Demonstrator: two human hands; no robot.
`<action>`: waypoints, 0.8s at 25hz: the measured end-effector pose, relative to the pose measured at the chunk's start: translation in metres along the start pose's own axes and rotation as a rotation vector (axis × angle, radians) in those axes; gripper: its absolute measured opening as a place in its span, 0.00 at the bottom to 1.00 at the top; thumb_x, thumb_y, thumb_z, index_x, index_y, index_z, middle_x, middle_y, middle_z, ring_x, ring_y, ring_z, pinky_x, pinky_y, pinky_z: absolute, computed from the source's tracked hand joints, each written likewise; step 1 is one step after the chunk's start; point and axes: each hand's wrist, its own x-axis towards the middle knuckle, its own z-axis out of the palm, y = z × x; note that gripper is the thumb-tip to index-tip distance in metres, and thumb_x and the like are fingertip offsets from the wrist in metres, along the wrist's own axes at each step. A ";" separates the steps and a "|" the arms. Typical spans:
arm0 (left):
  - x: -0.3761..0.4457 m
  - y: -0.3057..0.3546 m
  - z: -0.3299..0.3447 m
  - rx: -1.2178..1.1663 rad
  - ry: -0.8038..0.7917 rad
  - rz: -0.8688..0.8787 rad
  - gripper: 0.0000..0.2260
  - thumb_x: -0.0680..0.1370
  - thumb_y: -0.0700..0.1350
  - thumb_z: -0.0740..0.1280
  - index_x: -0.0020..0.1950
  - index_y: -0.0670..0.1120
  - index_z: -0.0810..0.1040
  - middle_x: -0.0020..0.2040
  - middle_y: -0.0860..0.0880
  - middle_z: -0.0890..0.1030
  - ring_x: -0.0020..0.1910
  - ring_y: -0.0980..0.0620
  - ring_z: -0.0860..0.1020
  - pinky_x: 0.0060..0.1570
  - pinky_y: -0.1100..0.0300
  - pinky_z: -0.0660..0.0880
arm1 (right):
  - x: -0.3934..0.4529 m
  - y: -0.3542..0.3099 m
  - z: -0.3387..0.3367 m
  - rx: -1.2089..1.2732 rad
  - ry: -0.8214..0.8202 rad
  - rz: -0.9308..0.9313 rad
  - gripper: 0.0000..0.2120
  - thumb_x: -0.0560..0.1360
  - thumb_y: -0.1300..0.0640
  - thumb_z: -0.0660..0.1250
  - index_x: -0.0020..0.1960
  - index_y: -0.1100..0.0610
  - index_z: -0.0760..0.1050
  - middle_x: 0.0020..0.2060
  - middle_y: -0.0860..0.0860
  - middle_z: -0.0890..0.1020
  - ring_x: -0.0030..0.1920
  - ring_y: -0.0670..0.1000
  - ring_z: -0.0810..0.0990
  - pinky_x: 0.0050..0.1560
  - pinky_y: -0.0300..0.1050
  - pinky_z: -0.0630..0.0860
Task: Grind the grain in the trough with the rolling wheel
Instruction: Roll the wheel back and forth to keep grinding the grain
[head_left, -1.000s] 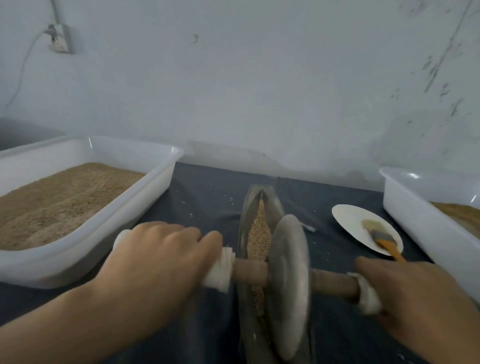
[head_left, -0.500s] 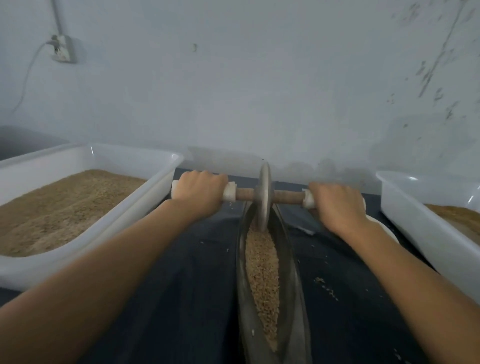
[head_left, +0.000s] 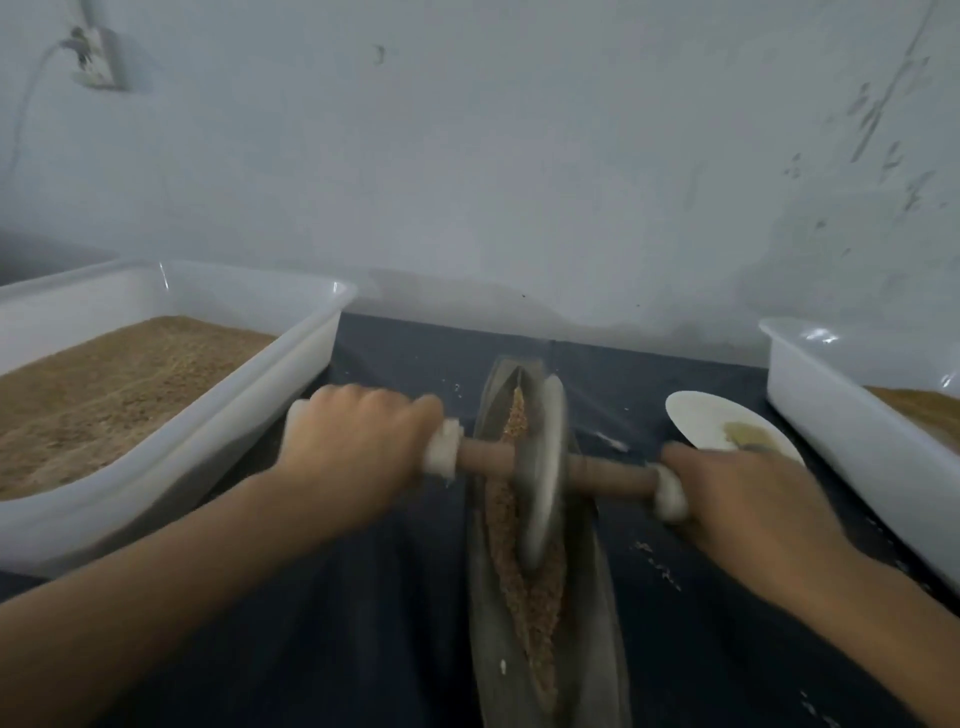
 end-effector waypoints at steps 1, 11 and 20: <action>0.027 -0.003 0.011 -0.002 -0.006 -0.052 0.10 0.73 0.53 0.67 0.45 0.54 0.65 0.41 0.53 0.78 0.39 0.49 0.78 0.36 0.56 0.71 | 0.025 0.003 0.011 -0.032 0.032 0.030 0.16 0.66 0.46 0.69 0.38 0.44 0.60 0.24 0.41 0.63 0.24 0.50 0.67 0.24 0.40 0.58; -0.021 0.004 -0.009 -0.064 0.154 0.100 0.18 0.64 0.47 0.73 0.40 0.52 0.63 0.33 0.52 0.75 0.30 0.46 0.76 0.28 0.57 0.63 | -0.004 0.002 0.003 0.025 -0.031 0.030 0.12 0.63 0.44 0.64 0.36 0.44 0.59 0.23 0.40 0.61 0.23 0.41 0.60 0.23 0.38 0.56; 0.002 -0.005 0.011 -0.037 -0.002 -0.027 0.15 0.69 0.53 0.70 0.40 0.56 0.63 0.35 0.54 0.76 0.33 0.49 0.77 0.31 0.58 0.67 | 0.011 -0.001 -0.014 -0.131 -0.066 -0.016 0.14 0.63 0.48 0.70 0.38 0.47 0.64 0.25 0.43 0.62 0.24 0.53 0.69 0.24 0.39 0.57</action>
